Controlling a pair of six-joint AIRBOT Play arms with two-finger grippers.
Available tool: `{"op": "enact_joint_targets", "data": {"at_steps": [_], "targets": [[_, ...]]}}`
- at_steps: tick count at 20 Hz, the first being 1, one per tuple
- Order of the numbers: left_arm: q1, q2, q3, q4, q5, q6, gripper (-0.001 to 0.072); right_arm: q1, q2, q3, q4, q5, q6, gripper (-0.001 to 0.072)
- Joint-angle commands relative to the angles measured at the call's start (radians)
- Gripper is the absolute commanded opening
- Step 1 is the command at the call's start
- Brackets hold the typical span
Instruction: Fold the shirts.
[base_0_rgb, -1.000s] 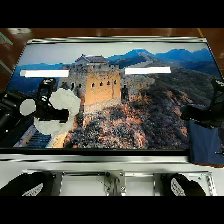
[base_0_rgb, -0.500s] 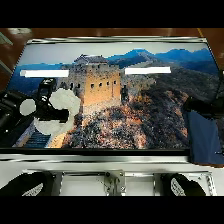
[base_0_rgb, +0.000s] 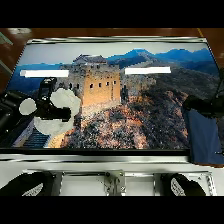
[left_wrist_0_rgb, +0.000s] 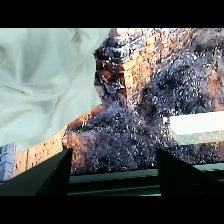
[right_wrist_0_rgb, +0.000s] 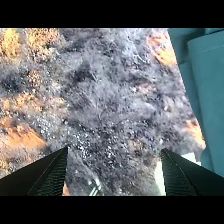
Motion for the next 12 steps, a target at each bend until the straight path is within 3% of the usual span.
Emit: {"op": "enact_joint_targets", "data": {"at_steps": [1, 2, 3, 6, 8, 12], "targets": [[0.002, -0.01, 0.0, 0.035, 0.034, -0.001, 0.0598, 0.0, 0.0, 0.0, -0.002, 0.006, -0.007, 0.0692], [0.011, -0.021, 0.001, 0.072, 0.085, -0.001, 0.0633, 0.0, 0.0, 0.0, -0.001, 0.004, -0.007, 0.0692], [0.044, -0.042, 0.014, 0.105, 0.149, -0.014, 0.072, 0.0, 0.0, 0.0, -0.001, -0.001, -0.007, 0.0692], [0.248, -0.182, 0.113, 0.042, 0.196, -0.007, 0.072, 0.0, 0.0, 0.0, -0.001, -0.003, -0.007, 0.0691], [0.371, -0.322, 0.171, -0.103, 0.153, 0.088, 0.072, 0.0, 0.0, 0.0, -0.001, -0.004, -0.007, 0.0691], [0.468, -0.541, 0.215, -0.193, 0.105, 0.095, 0.072, 0.0, 0.0, 0.0, -0.001, -0.003, -0.007, 0.0692]]}}
